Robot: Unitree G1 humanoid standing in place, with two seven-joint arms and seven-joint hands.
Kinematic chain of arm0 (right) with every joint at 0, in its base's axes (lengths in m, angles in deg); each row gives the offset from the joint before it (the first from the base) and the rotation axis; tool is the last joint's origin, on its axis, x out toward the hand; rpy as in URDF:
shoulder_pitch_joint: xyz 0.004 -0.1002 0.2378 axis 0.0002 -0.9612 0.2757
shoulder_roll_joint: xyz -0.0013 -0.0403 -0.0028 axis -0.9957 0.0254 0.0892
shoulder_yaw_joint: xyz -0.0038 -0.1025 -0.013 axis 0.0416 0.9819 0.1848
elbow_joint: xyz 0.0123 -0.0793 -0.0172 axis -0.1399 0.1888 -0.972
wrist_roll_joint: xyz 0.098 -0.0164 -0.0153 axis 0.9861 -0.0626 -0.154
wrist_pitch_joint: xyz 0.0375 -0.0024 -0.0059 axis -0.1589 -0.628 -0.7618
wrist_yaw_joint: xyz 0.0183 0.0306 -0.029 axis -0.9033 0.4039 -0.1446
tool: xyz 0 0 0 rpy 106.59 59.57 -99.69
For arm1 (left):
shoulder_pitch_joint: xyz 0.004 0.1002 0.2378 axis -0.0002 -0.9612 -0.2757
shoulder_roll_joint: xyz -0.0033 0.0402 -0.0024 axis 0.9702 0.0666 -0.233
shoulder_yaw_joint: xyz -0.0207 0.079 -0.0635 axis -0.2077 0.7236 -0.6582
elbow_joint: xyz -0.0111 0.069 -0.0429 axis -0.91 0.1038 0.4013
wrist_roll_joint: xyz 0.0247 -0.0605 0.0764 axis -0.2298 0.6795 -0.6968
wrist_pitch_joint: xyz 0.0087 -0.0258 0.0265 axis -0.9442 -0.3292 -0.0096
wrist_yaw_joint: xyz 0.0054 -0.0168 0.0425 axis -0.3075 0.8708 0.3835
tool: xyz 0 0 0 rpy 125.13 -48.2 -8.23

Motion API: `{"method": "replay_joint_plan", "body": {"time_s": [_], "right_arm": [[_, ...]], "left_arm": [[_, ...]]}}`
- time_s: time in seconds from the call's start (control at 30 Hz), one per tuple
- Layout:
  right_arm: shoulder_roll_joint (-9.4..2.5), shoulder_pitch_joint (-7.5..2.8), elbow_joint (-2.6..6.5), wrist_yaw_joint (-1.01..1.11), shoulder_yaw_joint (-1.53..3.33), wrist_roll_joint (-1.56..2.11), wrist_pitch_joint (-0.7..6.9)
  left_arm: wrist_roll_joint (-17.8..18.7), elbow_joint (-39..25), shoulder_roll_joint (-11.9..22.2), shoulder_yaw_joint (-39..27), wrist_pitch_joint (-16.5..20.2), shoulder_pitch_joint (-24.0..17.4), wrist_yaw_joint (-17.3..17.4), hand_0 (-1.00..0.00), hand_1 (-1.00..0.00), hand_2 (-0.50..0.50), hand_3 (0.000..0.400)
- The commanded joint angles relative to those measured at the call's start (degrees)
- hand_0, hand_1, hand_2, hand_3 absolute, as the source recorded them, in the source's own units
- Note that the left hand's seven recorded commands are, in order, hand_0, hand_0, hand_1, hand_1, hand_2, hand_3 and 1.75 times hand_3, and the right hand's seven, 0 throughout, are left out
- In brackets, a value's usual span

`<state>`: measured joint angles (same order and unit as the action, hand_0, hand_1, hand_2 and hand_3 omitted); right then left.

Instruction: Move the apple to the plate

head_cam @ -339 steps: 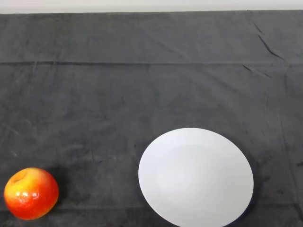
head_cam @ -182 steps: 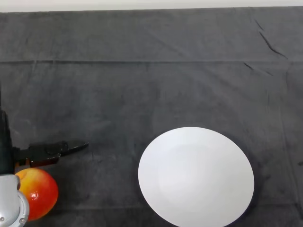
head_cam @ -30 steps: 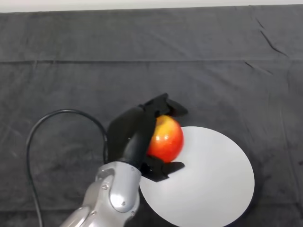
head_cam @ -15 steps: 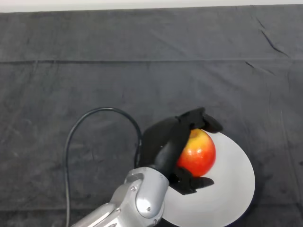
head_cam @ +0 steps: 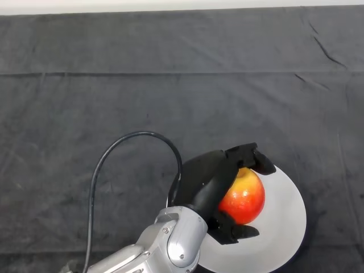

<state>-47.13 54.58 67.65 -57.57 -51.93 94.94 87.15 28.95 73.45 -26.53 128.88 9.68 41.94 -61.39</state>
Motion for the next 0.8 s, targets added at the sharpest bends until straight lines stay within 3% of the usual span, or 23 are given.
{"method": "replay_joint_plan", "body": {"time_s": [0.03,0.2,0.4,0.8], "right_arm": [[0.6,-1.87,-0.95,-0.08,-0.64,1.76,0.1],[0.62,-1.86,-0.91,-0.06,-0.65,1.76,0.09],[0.62,-1.85,-0.89,-0.05,-0.66,1.75,0.09],[0.58,-1.87,-0.95,-0.05,-0.65,1.73,0.07]], "left_arm": [[0.7,-0.7,0.9,0.4,0.7,1.9,0.6,0.0,0.0,0.0,0.0],[1.2,-3.1,1.7,-1.4,2.0,2.0,1.1,0.0,0.0,0.0,0.0],[1.6,-8.1,4.9,-6.6,2.2,0.5,2.1,0.0,0.0,0.0,0.0],[1.3,-17.0,12.3,-22.6,-1.9,-9.2,0.3,0.0,0.0,0.0,0.0]]}}
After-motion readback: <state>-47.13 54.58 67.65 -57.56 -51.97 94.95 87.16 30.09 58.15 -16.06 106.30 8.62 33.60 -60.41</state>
